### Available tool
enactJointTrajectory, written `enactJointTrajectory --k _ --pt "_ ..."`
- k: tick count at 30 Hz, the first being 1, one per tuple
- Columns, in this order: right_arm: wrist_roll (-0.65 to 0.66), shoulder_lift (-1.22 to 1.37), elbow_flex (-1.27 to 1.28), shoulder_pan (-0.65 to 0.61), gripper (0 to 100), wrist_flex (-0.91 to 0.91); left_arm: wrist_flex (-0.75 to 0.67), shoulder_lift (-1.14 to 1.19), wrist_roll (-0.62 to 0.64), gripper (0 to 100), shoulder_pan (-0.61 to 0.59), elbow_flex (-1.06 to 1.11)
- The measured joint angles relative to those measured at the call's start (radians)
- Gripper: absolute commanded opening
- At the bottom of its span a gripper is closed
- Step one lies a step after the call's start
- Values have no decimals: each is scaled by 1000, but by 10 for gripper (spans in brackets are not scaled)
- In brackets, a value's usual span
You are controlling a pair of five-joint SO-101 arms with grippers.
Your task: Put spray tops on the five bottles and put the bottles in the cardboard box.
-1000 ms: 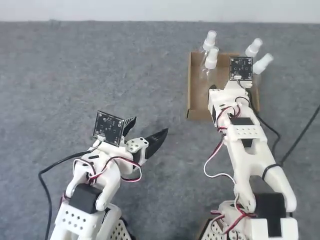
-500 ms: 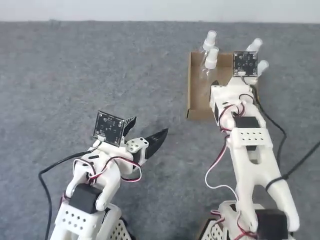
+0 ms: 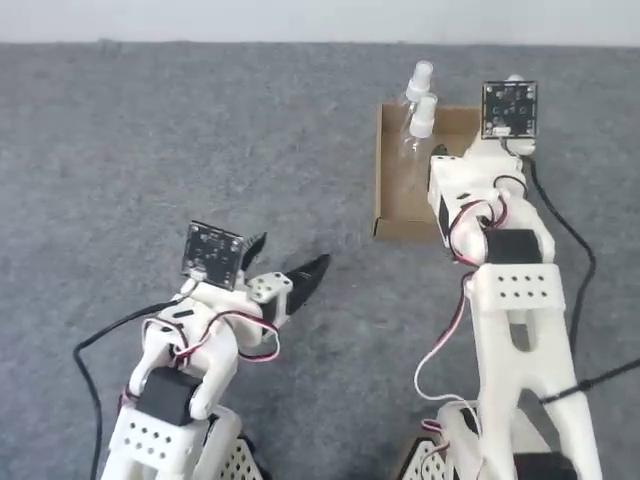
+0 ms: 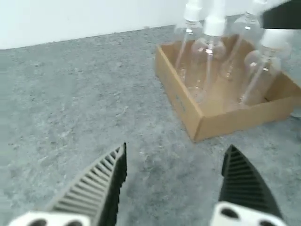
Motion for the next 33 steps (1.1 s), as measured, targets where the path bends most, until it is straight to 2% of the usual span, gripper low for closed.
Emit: enactJointTrajectory --k 5,11,18,29,33 --pt "0 -81 0 0 271 118 -57 -5 0 301 -80 14" --pt "14 -201 61 -2 270 201 -92 0 0 295 -92 37" --pt "199 -373 305 -2 270 203 -92 0 0 265 -97 37" --pt "221 -786 560 -3 270 463 -92 0 0 265 -98 0" --pt "239 -950 617 -2 270 543 0 0 0 265 -98 -114"
